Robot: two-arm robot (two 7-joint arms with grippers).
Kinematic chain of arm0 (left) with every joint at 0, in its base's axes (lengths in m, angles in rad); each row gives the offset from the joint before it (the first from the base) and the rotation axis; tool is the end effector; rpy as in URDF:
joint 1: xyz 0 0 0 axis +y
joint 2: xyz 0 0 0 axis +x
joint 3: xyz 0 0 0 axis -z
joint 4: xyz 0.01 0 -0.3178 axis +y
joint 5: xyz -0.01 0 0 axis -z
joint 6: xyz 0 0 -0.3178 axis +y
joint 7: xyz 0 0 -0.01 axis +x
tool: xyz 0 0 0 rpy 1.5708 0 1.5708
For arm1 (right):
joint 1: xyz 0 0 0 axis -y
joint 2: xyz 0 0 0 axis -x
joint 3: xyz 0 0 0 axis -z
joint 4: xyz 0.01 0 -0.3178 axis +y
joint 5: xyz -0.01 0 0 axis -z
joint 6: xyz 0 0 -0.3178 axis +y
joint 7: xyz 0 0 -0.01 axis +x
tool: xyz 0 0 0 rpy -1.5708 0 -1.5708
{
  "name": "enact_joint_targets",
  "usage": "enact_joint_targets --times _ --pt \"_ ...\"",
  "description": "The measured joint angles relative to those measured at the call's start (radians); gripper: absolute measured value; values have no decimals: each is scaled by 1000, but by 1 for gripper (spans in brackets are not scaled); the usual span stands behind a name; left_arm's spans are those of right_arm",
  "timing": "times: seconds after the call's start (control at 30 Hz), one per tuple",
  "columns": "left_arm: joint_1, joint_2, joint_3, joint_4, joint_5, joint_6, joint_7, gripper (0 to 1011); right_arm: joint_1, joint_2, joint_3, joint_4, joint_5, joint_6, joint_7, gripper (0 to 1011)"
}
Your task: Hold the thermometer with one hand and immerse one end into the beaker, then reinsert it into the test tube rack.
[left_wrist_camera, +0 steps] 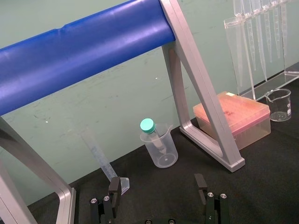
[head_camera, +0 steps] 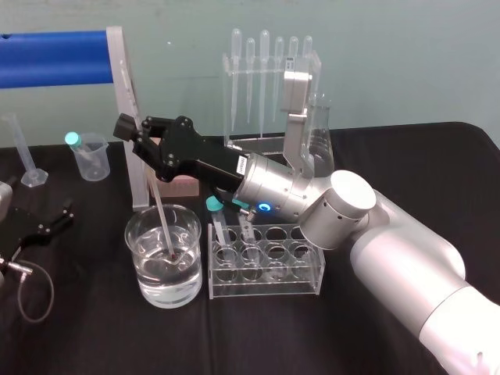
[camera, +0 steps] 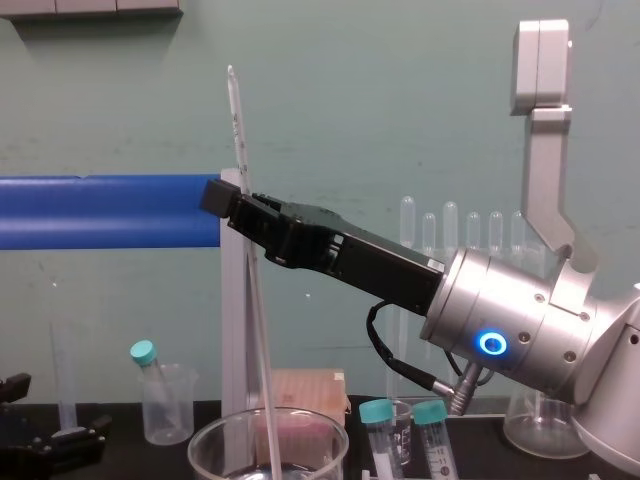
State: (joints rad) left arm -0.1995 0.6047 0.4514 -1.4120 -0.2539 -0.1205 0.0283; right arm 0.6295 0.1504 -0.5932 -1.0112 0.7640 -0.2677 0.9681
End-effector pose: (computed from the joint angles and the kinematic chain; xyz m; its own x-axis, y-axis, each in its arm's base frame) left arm 0.3711 0.0961 -0.3264 0.2923 0.8803 0.3737 -0.9553 0.2873 0.0703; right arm 0.4946 0.0803 -0.2785 0.9682 -0.2489 -0.0249 0.2408 0.9003 0.3626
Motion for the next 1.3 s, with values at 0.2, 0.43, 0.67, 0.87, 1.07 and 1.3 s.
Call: enact_joint_targets --times 0.2,0.43,0.67,0.87,1.07,1.3 --pt "0 0 0 0 0 0 0 1008 0 0 0 0 0 0 0 55" --pt "0 0 0 0 0 0 0 1008 0 0 0 0 0 0 0 56" --pt "0 0 0 0 0 0 0 1008 0 0 0 0 0 0 0 55" --pt "0 0 0 0 0 0 0 1008 0 0 0 0 0 0 0 55" --pt "0 0 0 0 0 0 0 1008 0 0 0 0 0 0 0 55" --pt "0 0 0 0 0 0 0 1008 0 0 0 0 0 0 0 55"
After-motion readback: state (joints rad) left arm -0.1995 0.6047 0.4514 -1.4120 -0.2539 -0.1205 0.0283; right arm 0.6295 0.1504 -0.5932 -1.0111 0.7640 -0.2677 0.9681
